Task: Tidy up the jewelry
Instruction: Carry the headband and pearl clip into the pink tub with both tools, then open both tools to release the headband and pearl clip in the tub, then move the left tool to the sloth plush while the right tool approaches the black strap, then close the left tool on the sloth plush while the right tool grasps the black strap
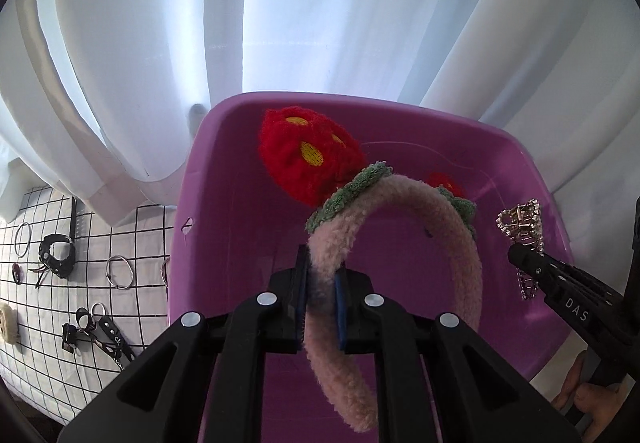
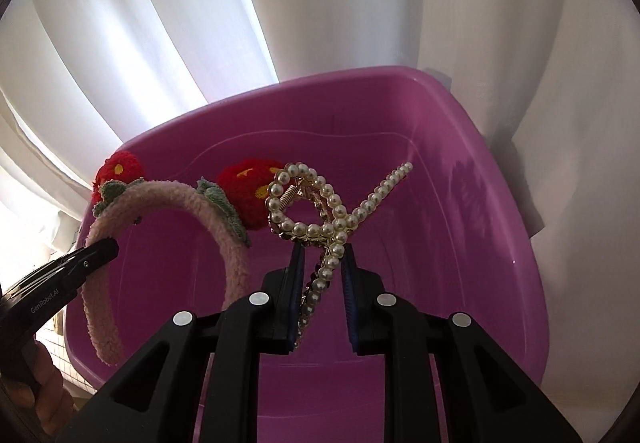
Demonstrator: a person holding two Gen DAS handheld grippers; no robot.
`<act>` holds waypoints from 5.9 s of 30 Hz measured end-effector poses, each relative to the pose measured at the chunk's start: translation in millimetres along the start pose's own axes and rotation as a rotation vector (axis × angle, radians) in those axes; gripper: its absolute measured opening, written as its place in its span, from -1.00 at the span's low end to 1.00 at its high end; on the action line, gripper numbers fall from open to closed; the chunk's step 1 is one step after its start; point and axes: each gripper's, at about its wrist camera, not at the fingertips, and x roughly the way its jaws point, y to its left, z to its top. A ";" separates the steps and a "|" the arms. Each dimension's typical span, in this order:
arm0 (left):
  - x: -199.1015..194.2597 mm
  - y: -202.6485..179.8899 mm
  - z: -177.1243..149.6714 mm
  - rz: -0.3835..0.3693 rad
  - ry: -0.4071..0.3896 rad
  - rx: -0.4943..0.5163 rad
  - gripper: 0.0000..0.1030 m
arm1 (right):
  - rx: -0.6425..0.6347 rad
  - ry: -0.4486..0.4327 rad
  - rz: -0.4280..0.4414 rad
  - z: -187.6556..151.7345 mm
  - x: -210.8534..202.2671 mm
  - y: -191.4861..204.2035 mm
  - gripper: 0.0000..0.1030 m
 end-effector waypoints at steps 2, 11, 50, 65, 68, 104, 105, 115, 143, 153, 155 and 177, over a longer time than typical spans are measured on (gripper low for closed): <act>7.4 0.3 -0.7 0.009 0.019 0.002 -0.75 | -0.006 0.027 -0.003 -2.2 6.9 1.1 -0.65; 32.0 -0.4 -6.2 0.050 0.103 0.031 -0.73 | -0.006 0.100 -0.010 7.7 39.1 -1.0 -0.64; -38.1 0.7 -19.3 0.109 -0.036 0.049 0.84 | -0.057 0.025 0.163 -2.4 5.2 31.4 0.28; -81.3 80.3 -52.3 0.209 -0.054 -0.137 0.84 | -0.199 -0.029 0.314 -9.6 -15.9 97.2 0.32; -89.9 105.4 -59.0 0.235 -0.059 -0.204 0.84 | -0.234 -0.018 0.355 -10.6 -14.3 119.6 0.32; -149.8 454.0 -183.3 0.383 -0.021 -0.385 0.88 | -0.233 0.048 0.284 -142.7 30.4 354.3 0.48; -146.7 458.3 -186.6 0.378 -0.017 -0.375 0.88 | -0.225 0.053 0.279 -146.5 35.6 355.4 0.48; -102.2 492.1 -215.2 0.368 0.046 -0.380 0.88 | -0.242 0.138 0.218 -170.3 91.0 364.0 0.48; -19.9 526.7 -194.0 0.391 0.109 -0.352 0.89 | -0.407 0.204 0.075 -173.5 186.3 396.4 0.48; -19.9 527.1 -195.8 0.406 0.041 -0.348 0.89 | -0.482 0.108 0.055 -179.1 195.7 403.6 0.83; -20.0 526.8 -196.3 0.406 0.037 -0.348 0.89 | -0.490 0.089 0.064 -181.2 194.2 401.1 0.83; -22.2 524.1 -201.3 0.409 -0.008 -0.332 0.90 | -0.473 0.011 0.070 -189.2 189.5 397.7 0.83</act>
